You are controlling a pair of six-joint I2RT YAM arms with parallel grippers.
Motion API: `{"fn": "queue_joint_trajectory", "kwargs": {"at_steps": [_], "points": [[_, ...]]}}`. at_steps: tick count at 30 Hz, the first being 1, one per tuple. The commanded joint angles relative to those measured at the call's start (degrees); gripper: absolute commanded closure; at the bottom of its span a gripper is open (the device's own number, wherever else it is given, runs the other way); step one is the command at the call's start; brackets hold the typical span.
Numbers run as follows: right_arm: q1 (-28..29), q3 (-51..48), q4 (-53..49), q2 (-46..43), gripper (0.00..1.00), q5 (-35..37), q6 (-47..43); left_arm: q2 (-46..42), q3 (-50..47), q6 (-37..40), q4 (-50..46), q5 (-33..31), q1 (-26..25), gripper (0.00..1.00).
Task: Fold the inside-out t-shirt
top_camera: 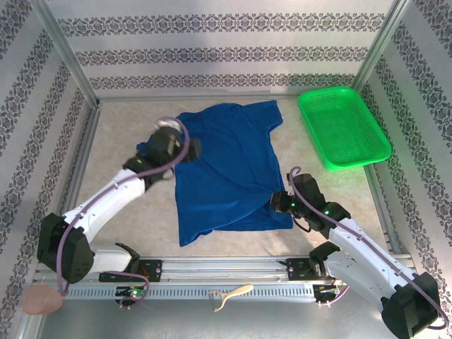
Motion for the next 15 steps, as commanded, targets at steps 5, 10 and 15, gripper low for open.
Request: {"fn": "queue_joint_trajectory", "kwargs": {"at_steps": [5,10,15], "points": [[-1.32,5.19,-2.11,-1.11,1.0,-1.19,-1.46,4.28,-9.74,7.6,11.1,-7.14,-24.95,0.12],[-1.6,7.5,-3.04,-1.59,1.0,-1.64,-1.82,15.57,-4.29,13.49,13.83,-17.47,-35.29,0.07],[-1.69,8.81,-4.16,-2.55,1.0,-1.85,-1.99,24.0,0.92,15.98,15.55,-23.36,-37.38,0.02]]}}
